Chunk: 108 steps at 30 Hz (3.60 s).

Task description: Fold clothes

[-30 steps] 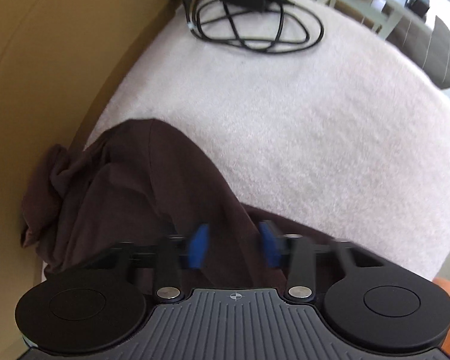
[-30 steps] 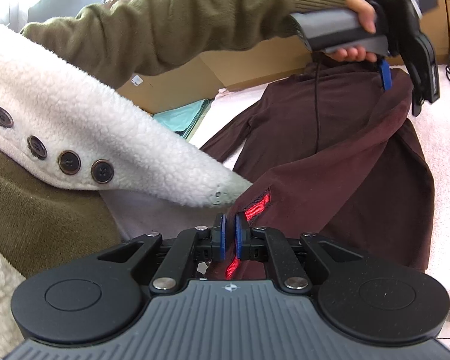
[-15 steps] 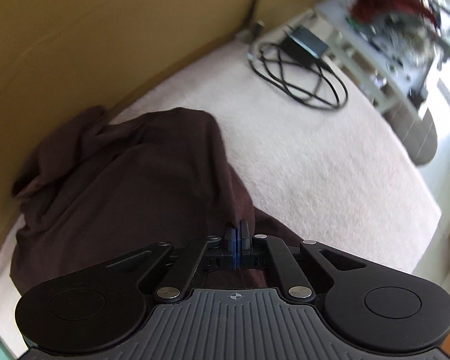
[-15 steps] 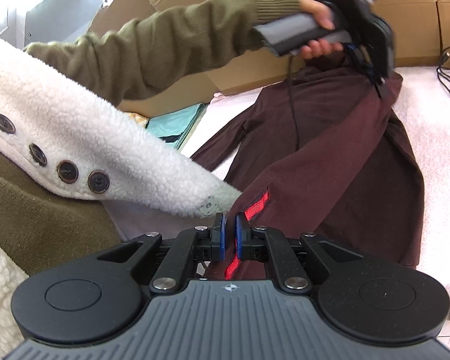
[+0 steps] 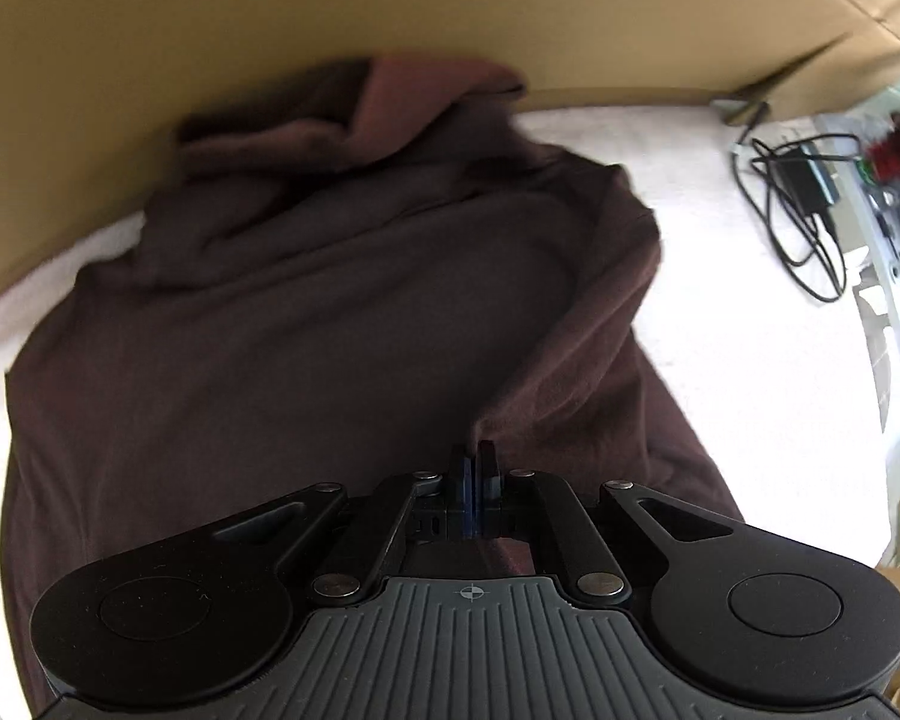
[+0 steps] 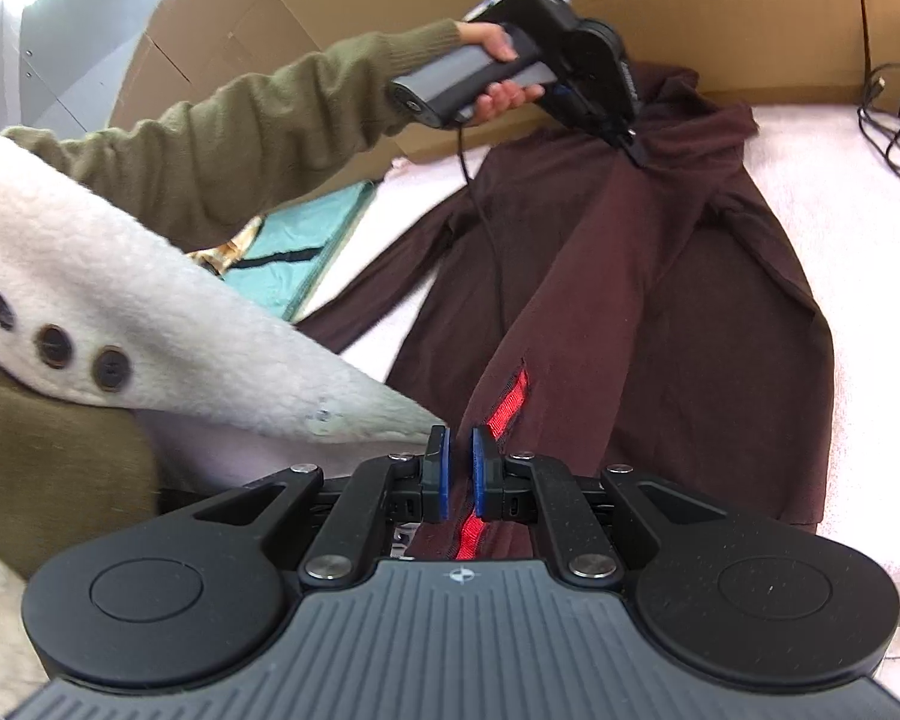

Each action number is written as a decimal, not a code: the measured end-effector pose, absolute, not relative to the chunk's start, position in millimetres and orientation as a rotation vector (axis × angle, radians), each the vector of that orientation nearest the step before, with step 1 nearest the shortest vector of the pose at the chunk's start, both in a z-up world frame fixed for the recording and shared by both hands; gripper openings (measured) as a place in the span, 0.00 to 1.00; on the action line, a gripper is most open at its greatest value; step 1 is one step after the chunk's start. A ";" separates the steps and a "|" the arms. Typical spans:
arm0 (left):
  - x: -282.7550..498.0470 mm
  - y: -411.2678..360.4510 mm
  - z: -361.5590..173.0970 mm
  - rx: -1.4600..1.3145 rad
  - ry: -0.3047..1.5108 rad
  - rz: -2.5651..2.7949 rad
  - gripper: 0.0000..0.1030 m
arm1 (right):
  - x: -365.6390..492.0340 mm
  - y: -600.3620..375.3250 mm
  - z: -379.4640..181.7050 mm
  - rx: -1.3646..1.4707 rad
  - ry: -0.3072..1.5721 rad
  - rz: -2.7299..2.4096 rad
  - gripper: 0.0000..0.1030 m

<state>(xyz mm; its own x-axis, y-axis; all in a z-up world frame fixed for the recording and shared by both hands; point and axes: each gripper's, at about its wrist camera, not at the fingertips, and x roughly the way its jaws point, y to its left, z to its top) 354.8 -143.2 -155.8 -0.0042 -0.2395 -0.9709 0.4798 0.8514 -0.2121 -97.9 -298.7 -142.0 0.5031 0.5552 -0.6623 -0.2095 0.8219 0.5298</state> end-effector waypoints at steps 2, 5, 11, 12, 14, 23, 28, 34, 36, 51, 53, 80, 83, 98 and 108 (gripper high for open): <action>353.7 -134.4 -160.9 0.186 1.483 -0.576 0.00 | -97.2 -302.3 -148.7 0.412 0.961 0.466 0.09; 350.1 -127.8 -165.5 0.182 1.488 -0.584 0.03 | -98.8 -308.3 -161.8 0.413 1.004 0.439 0.09; 346.6 -119.0 -173.0 0.174 1.505 -0.594 0.26 | -101.7 -327.0 -179.2 0.427 1.053 0.378 0.09; 346.4 -116.7 -173.6 0.170 1.507 -0.593 0.28 | -100.7 -329.8 -179.4 0.433 1.049 0.366 0.09; 345.4 -108.3 -169.9 0.142 1.496 -0.598 0.34 | -96.2 -337.5 -173.8 0.448 1.009 0.336 0.09; 327.4 -86.2 -148.8 0.020 1.419 -0.673 0.60 | 6.4 -370.7 -152.3 0.546 0.724 0.057 0.38; 317.9 -93.3 -149.4 0.026 1.383 -0.657 0.65 | 92.7 -403.2 -176.2 0.776 0.729 -0.039 0.40; 320.7 -102.9 -161.4 0.000 1.396 -0.578 0.65 | 161.6 -429.2 -212.0 0.864 0.835 -0.062 0.46; 321.5 -98.7 -164.0 -0.004 1.397 -0.562 0.65 | 172.4 -435.8 -221.3 0.876 0.855 -0.063 0.46; 321.3 -86.6 -172.3 -0.051 1.420 -0.513 0.71 | 223.4 -436.4 -234.0 0.874 0.914 0.176 0.01; 322.0 -81.2 -174.7 -0.059 1.421 -0.492 0.74 | 233.6 -432.5 -235.5 0.857 0.929 0.181 0.01; 325.1 -60.8 -178.6 -0.127 1.441 -0.521 0.61 | 171.5 -415.4 -196.9 0.698 0.868 0.184 0.47; 323.7 -65.5 -177.3 -0.104 1.439 -0.554 0.66 | 114.7 -417.2 -180.5 0.658 0.845 0.148 0.53; 329.5 -52.9 -173.9 -0.037 1.472 -0.619 0.27 | -118.0 -370.1 -211.1 0.695 0.881 -0.264 0.55; 317.9 -67.2 -171.1 -0.009 1.479 -0.685 0.69 | -114.8 -347.3 -229.5 0.594 0.903 -0.283 0.52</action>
<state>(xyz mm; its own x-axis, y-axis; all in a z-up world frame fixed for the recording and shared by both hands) 317.9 -67.2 -171.1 -0.0591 -0.4248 -0.9033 0.4142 0.8129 -0.4094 -114.8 -347.3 -229.5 0.5972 0.0139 -0.8019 0.4688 0.8053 0.3630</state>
